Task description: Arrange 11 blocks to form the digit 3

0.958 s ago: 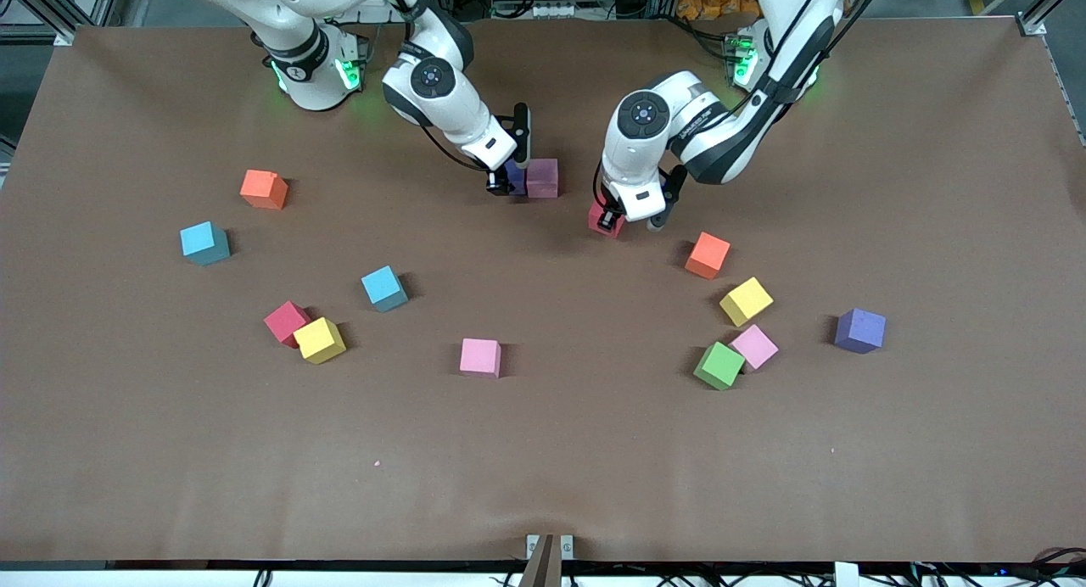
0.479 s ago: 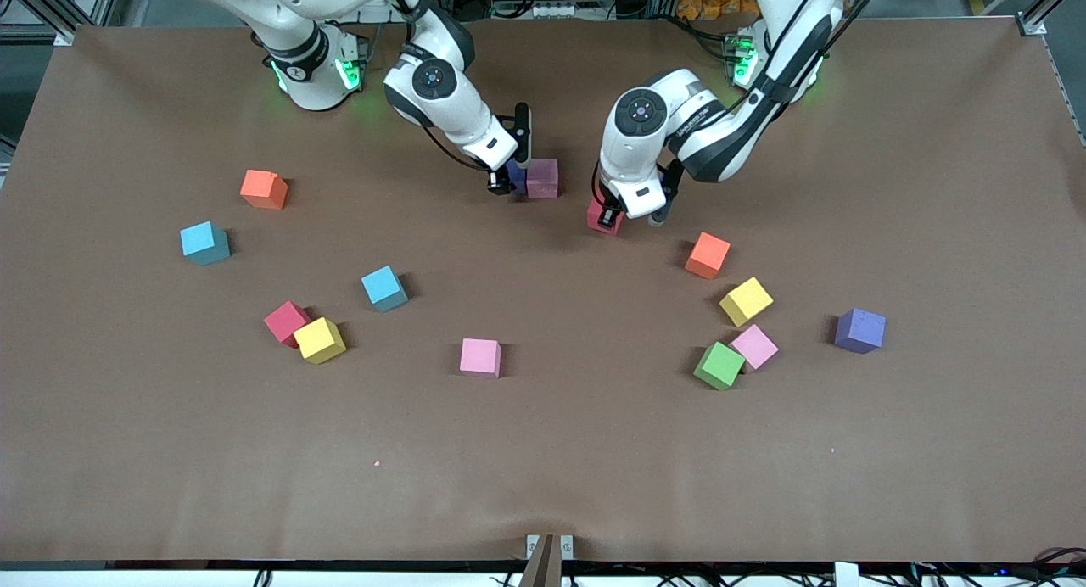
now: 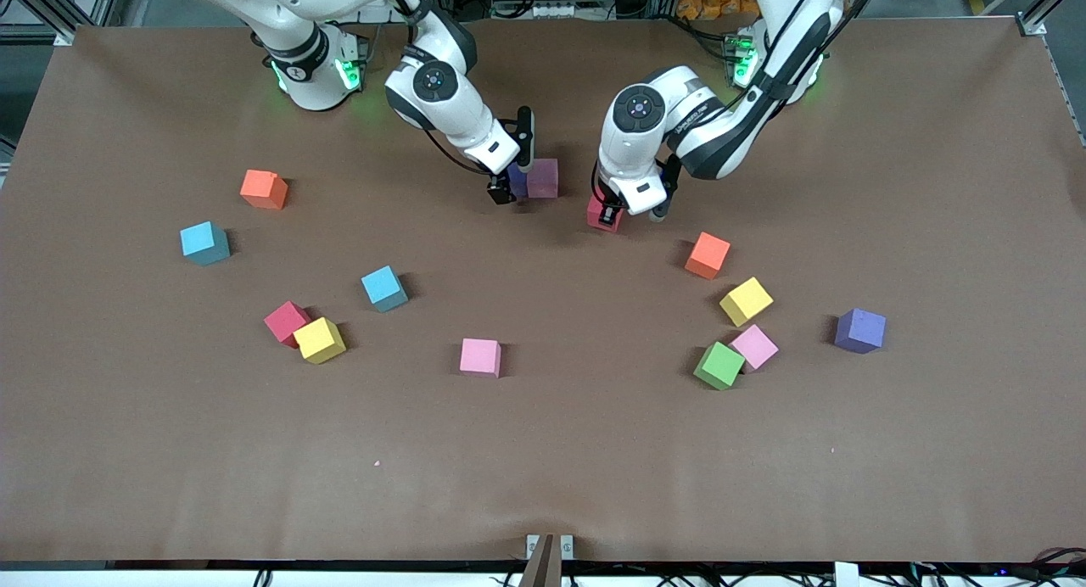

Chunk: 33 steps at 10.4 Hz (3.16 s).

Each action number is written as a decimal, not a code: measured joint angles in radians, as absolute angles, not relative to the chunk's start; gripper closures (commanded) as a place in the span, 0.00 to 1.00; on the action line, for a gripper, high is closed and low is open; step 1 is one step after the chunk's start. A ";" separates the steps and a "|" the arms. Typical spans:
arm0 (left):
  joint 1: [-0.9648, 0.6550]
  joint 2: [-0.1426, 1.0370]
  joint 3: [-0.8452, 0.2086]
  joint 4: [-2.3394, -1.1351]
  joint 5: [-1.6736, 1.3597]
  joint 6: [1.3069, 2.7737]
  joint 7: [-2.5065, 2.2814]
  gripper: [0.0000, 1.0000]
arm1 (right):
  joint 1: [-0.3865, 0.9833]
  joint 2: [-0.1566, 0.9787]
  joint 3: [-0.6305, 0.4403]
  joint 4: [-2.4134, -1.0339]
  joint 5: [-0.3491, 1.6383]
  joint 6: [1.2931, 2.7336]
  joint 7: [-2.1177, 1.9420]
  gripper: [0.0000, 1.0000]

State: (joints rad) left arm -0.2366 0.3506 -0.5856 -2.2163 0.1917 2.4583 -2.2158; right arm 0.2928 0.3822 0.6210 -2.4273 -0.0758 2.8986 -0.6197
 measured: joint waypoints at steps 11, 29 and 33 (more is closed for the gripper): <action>-0.274 0.357 -0.643 -2.228 0.192 2.493 -2.560 1.00 | -0.017 0.111 0.602 -2.388 -0.048 2.543 -0.790 0.00; -0.333 0.408 -0.644 -2.254 0.192 2.541 -2.717 1.00 | -0.041 0.431 0.385 -2.210 -0.107 2.630 -1.462 0.43; -0.357 0.408 -0.644 -2.256 0.192 2.554 -2.717 1.00 | -0.037 0.431 0.352 -2.205 -0.107 2.645 -1.491 0.76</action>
